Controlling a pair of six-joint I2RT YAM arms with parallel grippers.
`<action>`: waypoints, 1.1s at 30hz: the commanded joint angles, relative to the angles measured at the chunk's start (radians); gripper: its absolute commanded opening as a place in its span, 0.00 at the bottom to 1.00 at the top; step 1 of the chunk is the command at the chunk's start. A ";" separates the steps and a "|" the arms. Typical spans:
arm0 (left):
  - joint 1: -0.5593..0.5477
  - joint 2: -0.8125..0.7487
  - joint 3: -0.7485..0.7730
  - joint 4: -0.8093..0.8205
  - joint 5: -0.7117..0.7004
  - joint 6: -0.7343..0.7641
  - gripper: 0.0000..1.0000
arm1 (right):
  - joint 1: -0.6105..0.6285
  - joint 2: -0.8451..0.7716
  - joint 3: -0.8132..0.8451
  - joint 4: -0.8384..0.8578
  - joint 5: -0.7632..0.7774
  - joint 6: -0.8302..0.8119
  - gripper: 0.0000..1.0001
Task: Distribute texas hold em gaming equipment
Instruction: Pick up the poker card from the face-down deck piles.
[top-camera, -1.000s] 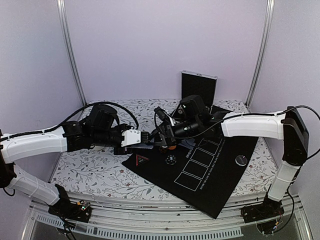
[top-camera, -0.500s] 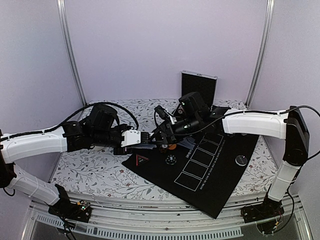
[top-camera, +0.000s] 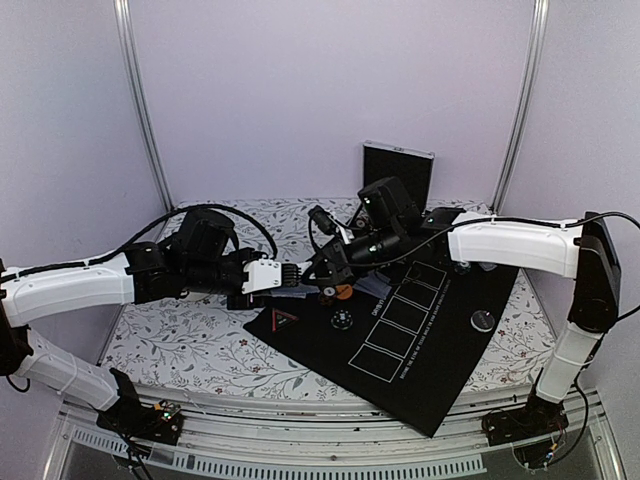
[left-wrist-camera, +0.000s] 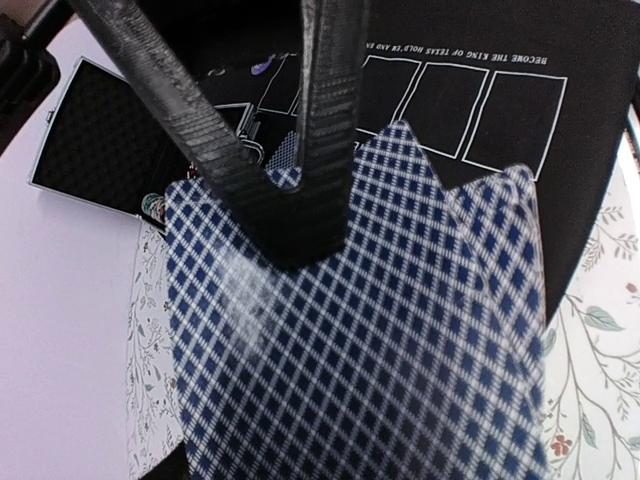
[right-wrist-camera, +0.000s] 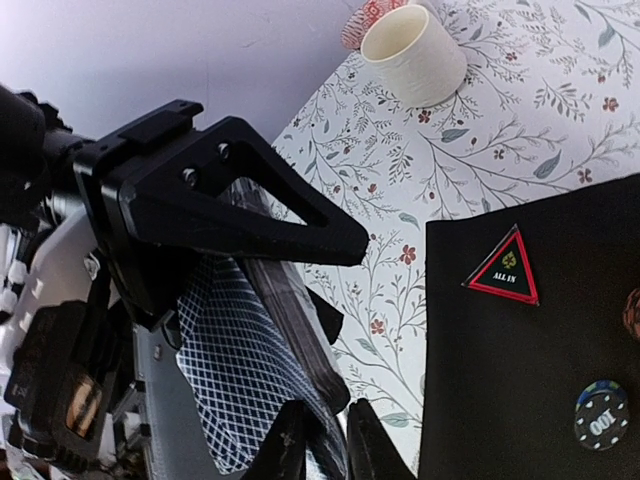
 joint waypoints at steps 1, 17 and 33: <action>-0.017 -0.025 -0.001 0.025 0.012 -0.002 0.49 | 0.005 -0.039 0.031 -0.038 0.021 -0.006 0.11; -0.016 -0.027 -0.002 0.024 0.014 -0.004 0.49 | 0.005 -0.085 0.060 -0.151 0.118 -0.044 0.04; -0.016 -0.031 -0.002 0.025 0.016 -0.004 0.49 | -0.012 -0.124 0.059 -0.147 0.116 -0.047 0.04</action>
